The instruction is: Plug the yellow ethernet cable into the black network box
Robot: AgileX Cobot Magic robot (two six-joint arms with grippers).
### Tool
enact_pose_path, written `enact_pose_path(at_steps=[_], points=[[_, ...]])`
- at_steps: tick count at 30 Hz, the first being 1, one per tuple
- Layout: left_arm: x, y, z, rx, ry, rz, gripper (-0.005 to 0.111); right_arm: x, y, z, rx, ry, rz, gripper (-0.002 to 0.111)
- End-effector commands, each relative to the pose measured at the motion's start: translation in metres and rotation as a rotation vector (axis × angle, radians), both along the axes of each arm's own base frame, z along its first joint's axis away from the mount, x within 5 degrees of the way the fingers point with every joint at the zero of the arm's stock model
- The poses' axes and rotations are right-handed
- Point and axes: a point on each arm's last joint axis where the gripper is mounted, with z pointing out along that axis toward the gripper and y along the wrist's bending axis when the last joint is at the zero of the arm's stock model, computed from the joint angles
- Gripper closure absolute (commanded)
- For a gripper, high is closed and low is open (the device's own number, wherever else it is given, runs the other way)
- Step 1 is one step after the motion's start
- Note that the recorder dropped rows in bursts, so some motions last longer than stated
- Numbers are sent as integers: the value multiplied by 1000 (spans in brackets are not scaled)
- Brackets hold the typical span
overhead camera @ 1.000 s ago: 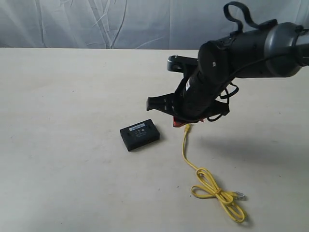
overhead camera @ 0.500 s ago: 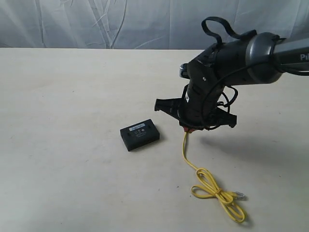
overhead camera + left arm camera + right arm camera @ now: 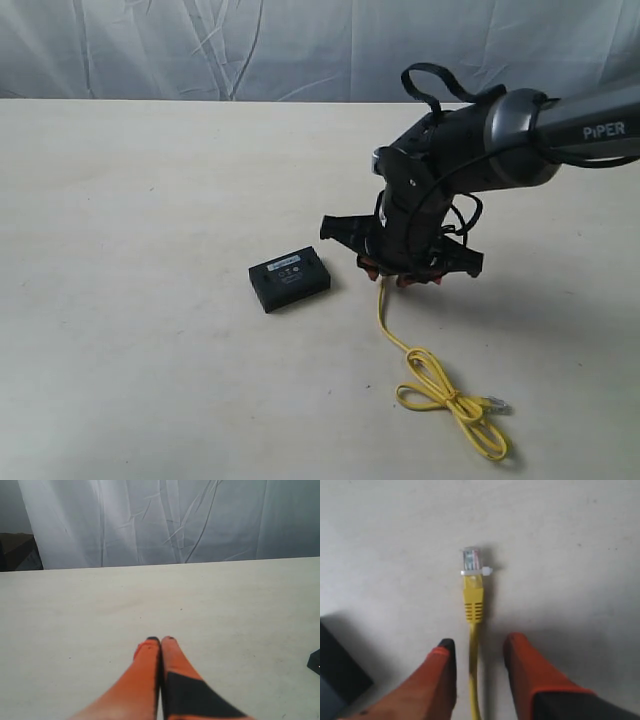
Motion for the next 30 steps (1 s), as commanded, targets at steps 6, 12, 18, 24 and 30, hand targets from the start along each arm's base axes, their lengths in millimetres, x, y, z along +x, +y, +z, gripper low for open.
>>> enact_pose_path(at_steps=[6, 12, 18, 24, 30], points=[[0, -1, -1, -11, -6, -7, 107, 1, 0, -12, -25, 31, -3, 76], [0, -1, -1, -11, -6, -7, 107, -1, 0, -13, -28, 45, 30, 108], [0, -1, -1, -11, -6, -7, 107, -2, -2, 5, -58, 24, 178, 109], [0, -1, -1, -11, -6, -7, 107, -10, -10, 34, -150, 12, 458, 109], [0, -1, -1, -11, -6, -7, 107, -14, -8, 45, -132, 9, 588, 109]])
